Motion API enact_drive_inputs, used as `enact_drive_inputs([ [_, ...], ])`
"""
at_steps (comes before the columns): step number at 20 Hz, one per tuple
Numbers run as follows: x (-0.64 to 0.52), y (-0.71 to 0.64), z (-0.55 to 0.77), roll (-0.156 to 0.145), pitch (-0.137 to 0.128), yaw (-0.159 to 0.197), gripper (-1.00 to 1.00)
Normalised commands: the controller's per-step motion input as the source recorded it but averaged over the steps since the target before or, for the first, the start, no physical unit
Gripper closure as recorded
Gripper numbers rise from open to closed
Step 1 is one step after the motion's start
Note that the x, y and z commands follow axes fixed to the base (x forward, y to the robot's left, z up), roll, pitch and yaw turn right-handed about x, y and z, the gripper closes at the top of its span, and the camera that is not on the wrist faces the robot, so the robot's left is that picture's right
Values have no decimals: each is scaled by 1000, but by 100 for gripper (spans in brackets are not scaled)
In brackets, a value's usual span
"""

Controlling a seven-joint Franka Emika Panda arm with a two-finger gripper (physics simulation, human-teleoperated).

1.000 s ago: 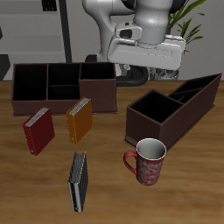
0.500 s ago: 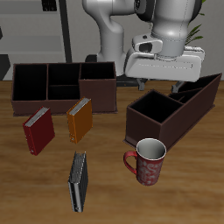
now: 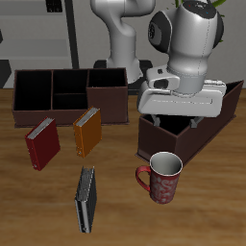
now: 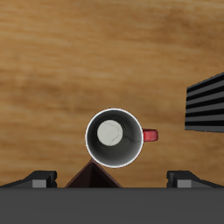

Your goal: Place the red mug into the left desk caddy's right compartment

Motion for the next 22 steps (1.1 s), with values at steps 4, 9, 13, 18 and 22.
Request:
enact_drive_inputs([
  [4, 150, 85, -373, 3, 17, 14, -100],
  [9, 95, 223, -465, 9, 49, -10, -100],
  [13, 36, 164, -239, 14, 32, -9, -100],
  [18, 47, 99, -240, -1, 29, -1, -100],
  [22, 59, 60, -281, 1, 24, -7, -100],
])
